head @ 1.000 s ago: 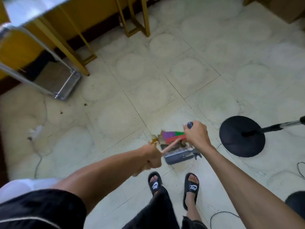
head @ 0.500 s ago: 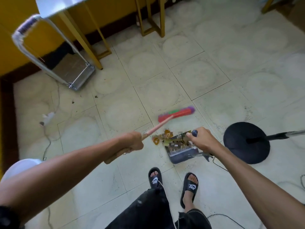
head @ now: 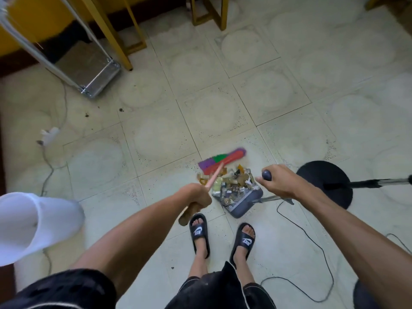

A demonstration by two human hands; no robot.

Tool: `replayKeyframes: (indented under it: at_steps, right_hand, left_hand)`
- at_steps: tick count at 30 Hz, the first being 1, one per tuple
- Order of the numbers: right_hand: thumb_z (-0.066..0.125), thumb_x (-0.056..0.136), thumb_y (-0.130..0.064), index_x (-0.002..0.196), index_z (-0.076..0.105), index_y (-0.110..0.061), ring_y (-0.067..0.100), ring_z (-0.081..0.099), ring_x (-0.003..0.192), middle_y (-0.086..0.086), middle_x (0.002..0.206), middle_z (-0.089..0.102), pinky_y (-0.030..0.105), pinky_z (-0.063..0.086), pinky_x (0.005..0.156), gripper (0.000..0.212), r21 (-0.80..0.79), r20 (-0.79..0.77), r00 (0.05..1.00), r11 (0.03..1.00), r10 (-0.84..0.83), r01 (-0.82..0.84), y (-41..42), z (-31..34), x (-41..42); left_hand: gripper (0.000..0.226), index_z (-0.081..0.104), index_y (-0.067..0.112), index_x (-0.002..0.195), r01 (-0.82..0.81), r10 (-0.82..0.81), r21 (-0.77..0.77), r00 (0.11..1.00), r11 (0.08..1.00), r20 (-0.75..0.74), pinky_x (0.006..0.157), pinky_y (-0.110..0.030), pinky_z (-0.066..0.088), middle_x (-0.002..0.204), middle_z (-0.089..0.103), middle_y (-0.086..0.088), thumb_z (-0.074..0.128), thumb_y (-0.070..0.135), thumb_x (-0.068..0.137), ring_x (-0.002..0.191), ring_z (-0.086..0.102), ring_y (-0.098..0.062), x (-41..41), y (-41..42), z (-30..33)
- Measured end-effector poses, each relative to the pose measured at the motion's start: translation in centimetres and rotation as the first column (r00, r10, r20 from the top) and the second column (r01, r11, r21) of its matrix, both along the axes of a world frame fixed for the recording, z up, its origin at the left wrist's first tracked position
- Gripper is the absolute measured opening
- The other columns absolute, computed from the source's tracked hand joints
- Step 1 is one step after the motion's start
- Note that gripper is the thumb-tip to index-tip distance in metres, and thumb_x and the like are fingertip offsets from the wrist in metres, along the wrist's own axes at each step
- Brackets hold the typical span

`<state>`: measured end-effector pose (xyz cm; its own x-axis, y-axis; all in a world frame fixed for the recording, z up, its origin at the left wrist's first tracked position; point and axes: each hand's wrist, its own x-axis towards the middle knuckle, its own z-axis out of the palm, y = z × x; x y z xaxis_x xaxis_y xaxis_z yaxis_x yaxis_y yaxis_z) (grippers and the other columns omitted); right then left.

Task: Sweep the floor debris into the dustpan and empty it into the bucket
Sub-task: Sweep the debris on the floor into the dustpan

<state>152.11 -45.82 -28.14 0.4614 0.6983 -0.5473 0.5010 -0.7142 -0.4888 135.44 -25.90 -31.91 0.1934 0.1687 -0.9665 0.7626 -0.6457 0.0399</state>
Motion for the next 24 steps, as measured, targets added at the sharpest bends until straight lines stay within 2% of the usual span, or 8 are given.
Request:
replayKeyframes:
  at_steps: [2, 4, 8, 11, 15, 19, 22, 24]
  right_hand:
    - [0.060, 0.090, -0.033, 0.053, 0.040, -0.023, 0.015, 0.041, 0.046, -0.002, 0.052, 0.047, 0.030, 0.030, 0.044, 0.043, -0.009, 0.038, 0.999, 0.999, -0.039, 0.039, 0.2, 0.0, -0.6]
    - [0.059, 0.091, -0.032, 0.055, 0.040, -0.023, 0.014, 0.045, 0.049, -0.002, 0.055, 0.048, 0.028, 0.029, 0.043, 0.042, -0.013, 0.077, 0.993, 0.996, -0.086, 0.087, 0.6, 0.0, -1.4]
    - [0.057, 0.092, -0.034, 0.058, 0.042, -0.022, 0.018, 0.052, 0.054, -0.001, 0.060, 0.049, 0.027, 0.032, 0.045, 0.039, -0.011, 0.146, 0.965, 0.975, -0.218, 0.222, 1.6, 0.3, -2.4]
    - [0.057, 0.092, -0.035, 0.067, 0.052, -0.016, 0.020, 0.050, 0.054, -0.001, 0.062, 0.048, 0.027, 0.037, 0.051, 0.032, -0.014, 0.168, 0.941, 0.954, -0.293, 0.300, 1.7, 0.4, -2.7]
    - [0.054, 0.091, -0.039, 0.072, 0.058, -0.011, 0.027, 0.054, 0.057, 0.010, 0.068, 0.057, 0.030, 0.042, 0.057, 0.034, -0.031, 0.167, 0.943, 0.955, -0.287, 0.296, 1.4, 0.3, -3.1]
    - [0.054, 0.090, -0.039, 0.069, 0.057, -0.013, 0.033, 0.059, 0.064, 0.013, 0.071, 0.060, 0.032, 0.046, 0.057, 0.034, -0.020, 0.181, 0.943, 0.958, -0.279, 0.287, 1.5, 0.5, -3.6]
    - [0.056, 0.090, -0.037, 0.072, 0.060, -0.012, 0.027, 0.057, 0.058, 0.006, 0.065, 0.056, 0.029, 0.043, 0.051, 0.031, 0.000, 0.187, 0.938, 0.955, -0.293, 0.298, 1.4, 0.6, -4.2]
    - [0.057, 0.091, -0.035, 0.067, 0.057, -0.014, 0.021, 0.056, 0.053, 0.002, 0.061, 0.055, 0.027, 0.039, 0.047, 0.032, 0.026, 0.194, 0.940, 0.959, -0.282, 0.283, 1.4, 0.5, -4.6]
  left_hand:
    - [0.016, 0.054, 0.002, 0.099, -0.004, 0.004, -0.078, 1.000, 0.997, -0.010, 0.035, -0.018, 0.041, 0.069, 0.056, -0.003, 0.049, 0.006, 0.085, 0.047, 0.050, -0.012, 0.9, 0.4, 1.8]
    - [0.003, 0.051, 0.005, 0.087, -0.110, 0.109, -0.151, 0.994, 0.982, -0.013, 0.038, -0.019, 0.039, 0.061, 0.052, -0.002, 0.049, 0.004, 0.086, 0.045, 0.045, -0.012, 1.1, 0.4, 3.5]
    - [0.004, 0.055, 0.006, 0.079, -0.066, 0.069, -0.055, 0.996, 0.996, 0.063, 0.043, -0.022, 0.044, 0.063, 0.058, -0.002, 0.054, 0.008, 0.083, 0.046, 0.050, -0.014, 0.2, -1.7, 5.6]
    - [0.007, 0.052, 0.007, 0.077, -0.061, 0.062, -0.019, 0.992, 0.998, 0.111, 0.038, -0.019, 0.044, 0.058, 0.059, -0.001, 0.056, 0.010, 0.082, 0.042, 0.052, -0.013, -0.6, -1.2, 6.7]
    - [0.005, 0.054, 0.006, 0.080, -0.130, 0.119, 0.082, 0.985, 0.988, 0.128, 0.034, -0.017, 0.043, 0.045, 0.059, 0.002, 0.057, 0.010, 0.082, 0.027, 0.049, -0.009, -2.4, 1.8, 7.8]
    - [0.012, 0.050, 0.007, 0.094, -0.212, 0.185, 0.201, 0.972, 0.956, 0.144, 0.033, -0.018, 0.043, 0.065, 0.061, -0.004, 0.052, 0.012, 0.084, 0.023, 0.048, -0.008, -4.8, 3.2, 6.5]
    - [0.022, 0.051, 0.007, 0.107, -0.222, 0.192, 0.249, 0.971, 0.943, 0.141, 0.032, -0.017, 0.043, 0.069, 0.061, -0.004, 0.051, 0.015, 0.086, 0.034, 0.055, -0.011, -5.6, 2.2, 4.5]
    - [0.034, 0.051, 0.004, 0.119, -0.215, 0.198, 0.207, 0.975, 0.954, 0.102, 0.033, -0.017, 0.043, 0.073, 0.060, -0.003, 0.051, 0.014, 0.087, 0.046, 0.055, -0.011, -5.5, 0.9, 2.9]
